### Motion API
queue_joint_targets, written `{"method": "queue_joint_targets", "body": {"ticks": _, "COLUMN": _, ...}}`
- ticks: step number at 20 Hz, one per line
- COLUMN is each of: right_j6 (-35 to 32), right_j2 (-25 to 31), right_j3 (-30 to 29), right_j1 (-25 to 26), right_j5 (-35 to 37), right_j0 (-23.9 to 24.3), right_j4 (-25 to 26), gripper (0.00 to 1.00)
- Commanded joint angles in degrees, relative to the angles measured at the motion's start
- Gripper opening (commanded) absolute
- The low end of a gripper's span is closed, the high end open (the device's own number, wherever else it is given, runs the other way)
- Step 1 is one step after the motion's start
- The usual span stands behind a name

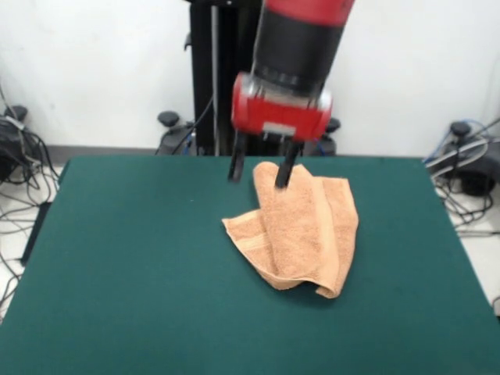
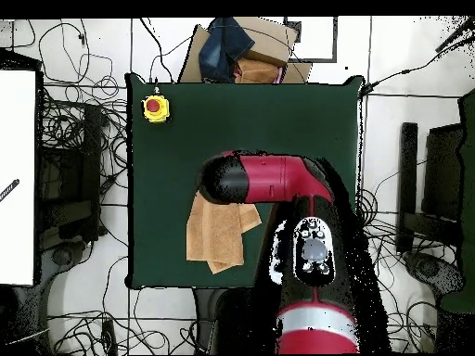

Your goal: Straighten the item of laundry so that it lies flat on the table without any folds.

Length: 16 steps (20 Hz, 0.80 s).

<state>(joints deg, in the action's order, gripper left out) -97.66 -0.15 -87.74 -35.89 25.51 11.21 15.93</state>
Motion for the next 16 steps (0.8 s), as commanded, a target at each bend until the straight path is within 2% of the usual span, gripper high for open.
{"method": "queue_joint_targets", "body": {"ticks": 1, "right_j6": -0.45, "right_j2": 5.68, "right_j3": 4.54, "right_j1": 10.94, "right_j5": -8.78, "right_j0": 2.57, "right_j4": 4.96, "gripper": 1.0}}
{"method": "queue_joint_targets", "body": {"ticks": 3, "right_j6": 2.68, "right_j2": 8.06, "right_j3": 5.09, "right_j1": 11.59, "right_j5": -6.64, "right_j0": 4.11, "right_j4": 4.69, "gripper": 1.0}}
{"method": "queue_joint_targets", "body": {"ticks": 5, "right_j6": 1.18, "right_j2": 5.47, "right_j3": 6.61, "right_j1": 11.66, "right_j5": -3.26, "right_j0": 1.95, "right_j4": 4.0, "gripper": 1.0}}
{"method": "queue_joint_targets", "body": {"ticks": 8, "right_j6": 2.26, "right_j2": 6.77, "right_j3": 6.6, "right_j1": 11.77, "right_j5": -0.04, "right_j0": 2.58, "right_j4": 2.94, "gripper": 1.0}}
{"method": "queue_joint_targets", "body": {"ticks": 16, "right_j6": 4.57, "right_j2": 7.93, "right_j3": 8.87, "right_j1": 14.48, "right_j5": 2.79, "right_j0": 4.23, "right_j4": 3.36, "gripper": 1.0}}
